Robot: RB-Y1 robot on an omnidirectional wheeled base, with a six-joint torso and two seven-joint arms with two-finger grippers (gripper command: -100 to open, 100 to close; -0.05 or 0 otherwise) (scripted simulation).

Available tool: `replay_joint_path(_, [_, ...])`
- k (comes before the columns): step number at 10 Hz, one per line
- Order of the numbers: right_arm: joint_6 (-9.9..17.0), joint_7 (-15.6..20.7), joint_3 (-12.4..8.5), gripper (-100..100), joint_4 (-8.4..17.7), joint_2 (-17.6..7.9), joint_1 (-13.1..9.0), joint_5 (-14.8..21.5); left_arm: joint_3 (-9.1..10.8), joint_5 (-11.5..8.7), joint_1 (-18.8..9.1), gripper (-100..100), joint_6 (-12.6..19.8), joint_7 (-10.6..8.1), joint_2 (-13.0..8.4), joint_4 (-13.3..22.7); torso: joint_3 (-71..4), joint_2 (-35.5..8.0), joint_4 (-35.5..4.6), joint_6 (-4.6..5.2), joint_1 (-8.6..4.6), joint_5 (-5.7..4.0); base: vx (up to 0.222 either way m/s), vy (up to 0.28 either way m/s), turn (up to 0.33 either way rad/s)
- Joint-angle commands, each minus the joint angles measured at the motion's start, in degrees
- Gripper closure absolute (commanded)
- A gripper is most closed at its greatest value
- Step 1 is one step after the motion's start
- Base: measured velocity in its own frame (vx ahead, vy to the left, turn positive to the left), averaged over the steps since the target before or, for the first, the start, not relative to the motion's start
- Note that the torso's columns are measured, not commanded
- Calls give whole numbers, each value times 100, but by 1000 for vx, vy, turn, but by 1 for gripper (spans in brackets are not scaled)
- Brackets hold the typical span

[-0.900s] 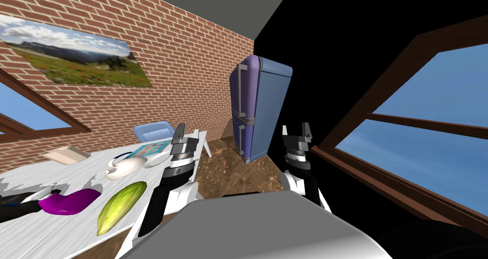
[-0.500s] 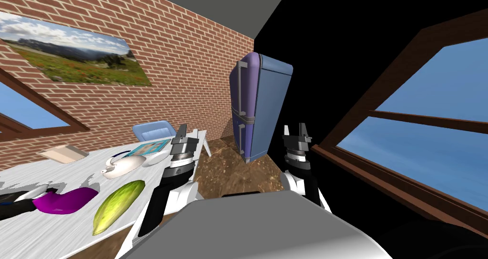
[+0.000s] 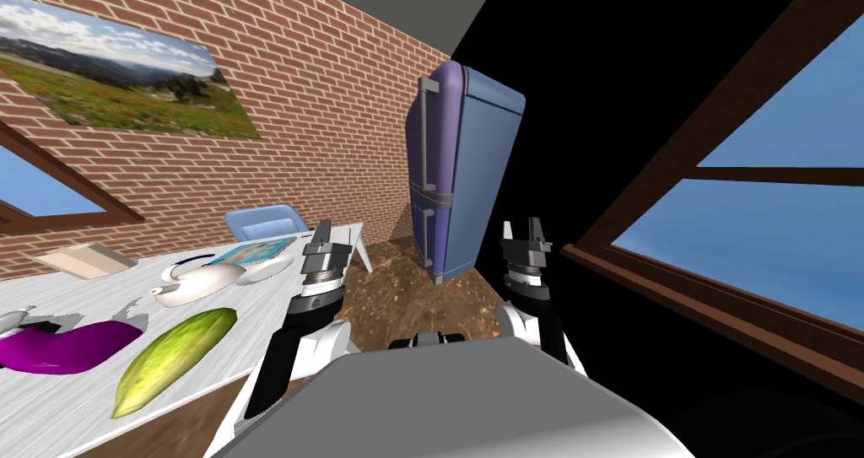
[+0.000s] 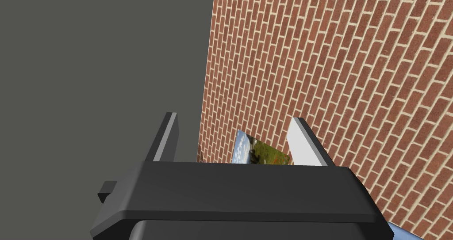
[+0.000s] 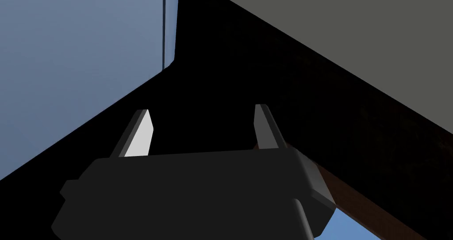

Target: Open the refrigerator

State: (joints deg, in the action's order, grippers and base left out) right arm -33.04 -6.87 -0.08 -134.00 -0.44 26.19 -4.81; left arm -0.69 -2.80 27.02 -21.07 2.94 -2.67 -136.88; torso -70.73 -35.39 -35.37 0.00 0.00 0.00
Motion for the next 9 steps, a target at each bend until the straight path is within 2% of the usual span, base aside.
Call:
replay_joint_path(1, [-30,-28,13,-100,15,-203,-48,-79,0,0,0,0,0,0,0,0,-846,-423,-423,0,0,0,12,-4,42])
replay_joint_path(3, [-103,-94,45,-100,52,-461,-162,-270,0,0,1,0,1,0,0,3,-1355,-665,-667,-1,-4,-1,20,-16,80])
replay_joint_path(8, [-444,-407,195,-100,230,-889,-704,-1092,0,0,1,0,1,0,0,3,-1386,-687,-691,0,-1,0,47,-40,141])
replay_joint_path(9, [-444,-407,195,-100,230,-889,-704,-1172,0,0,1,0,1,0,0,3,-1386,-687,-690,0,-1,0,42,-42,50])
